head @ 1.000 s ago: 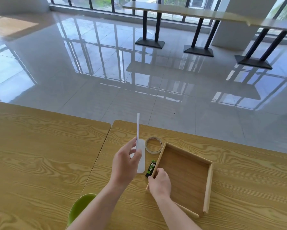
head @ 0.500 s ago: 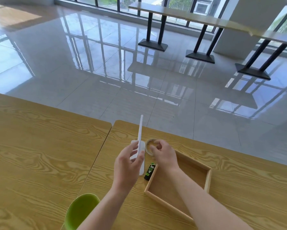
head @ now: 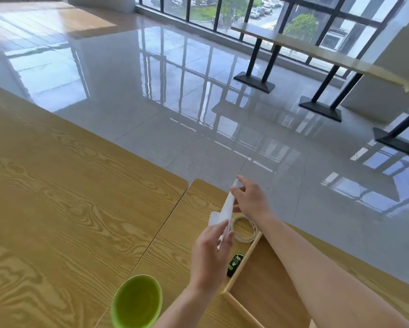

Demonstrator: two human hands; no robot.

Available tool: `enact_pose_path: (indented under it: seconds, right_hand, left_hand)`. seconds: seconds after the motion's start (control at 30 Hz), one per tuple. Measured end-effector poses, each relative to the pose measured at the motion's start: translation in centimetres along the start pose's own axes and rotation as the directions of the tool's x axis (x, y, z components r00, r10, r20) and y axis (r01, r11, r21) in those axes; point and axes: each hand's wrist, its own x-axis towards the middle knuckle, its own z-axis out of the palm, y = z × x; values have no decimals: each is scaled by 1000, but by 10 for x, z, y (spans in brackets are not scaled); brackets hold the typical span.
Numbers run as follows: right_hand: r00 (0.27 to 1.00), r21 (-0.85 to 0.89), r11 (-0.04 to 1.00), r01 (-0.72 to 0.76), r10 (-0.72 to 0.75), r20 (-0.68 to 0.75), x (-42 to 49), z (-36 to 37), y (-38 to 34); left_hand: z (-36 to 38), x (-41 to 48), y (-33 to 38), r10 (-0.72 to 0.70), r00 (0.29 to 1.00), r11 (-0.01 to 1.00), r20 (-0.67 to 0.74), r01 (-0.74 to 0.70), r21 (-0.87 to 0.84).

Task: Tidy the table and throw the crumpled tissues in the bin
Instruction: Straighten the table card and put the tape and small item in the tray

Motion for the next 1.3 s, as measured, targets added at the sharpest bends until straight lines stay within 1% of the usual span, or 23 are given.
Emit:
enact_pose_path:
  seconds: [0.13, 0.2, 0.33, 0.4, 0.53, 0.63, 0.87, 1.03, 1.13, 1.3]
  right_hand:
    - [999, 84, 995, -48, 47, 19, 6, 8, -9]
    - [997, 132, 988, -81, 78, 28, 10, 15, -17]
    - [994, 168, 980, -110, 110, 11, 21, 30, -33]
    - [992, 172, 977, -123, 125, -1, 26, 37, -39]
    - [990, 185, 974, -134, 138, -12, 36, 50, -49]
    - [989, 207, 969, -138, 146, -25, 42, 57, -56]
    - [983, 250, 956, -154, 173, -56, 52, 71, -66]
    - [983, 249, 955, -162, 179, -44, 61, 77, -71]
    - [981, 275, 946, -172, 191, -44, 64, 79, -72]
    - [980, 299, 939, -168, 192, -52, 69, 80, -72]
  left_hand:
    - [-13, 8, -5, 39, 999, 997, -21, -37, 73]
    - [-19, 15, -8, 48, 997, 996, -57, -44, 80]
    - [-32, 27, -11, -6, 988, 1000, -155, 6, -3]
    - [-37, 33, -13, -34, 983, 998, -183, 26, -51]
    - [-45, 47, -19, -51, 972, 995, -228, 30, -92]
    - [-51, 56, -23, -56, 968, 993, -243, 28, -115]
    - [-64, 72, -28, -20, 958, 995, -285, -9, -101]
    - [-68, 79, -32, -27, 958, 997, -285, 4, -80]
    - [-70, 82, -33, -49, 963, 994, -265, 21, -108]
    - [-73, 86, -32, -39, 966, 994, -254, 12, -107]
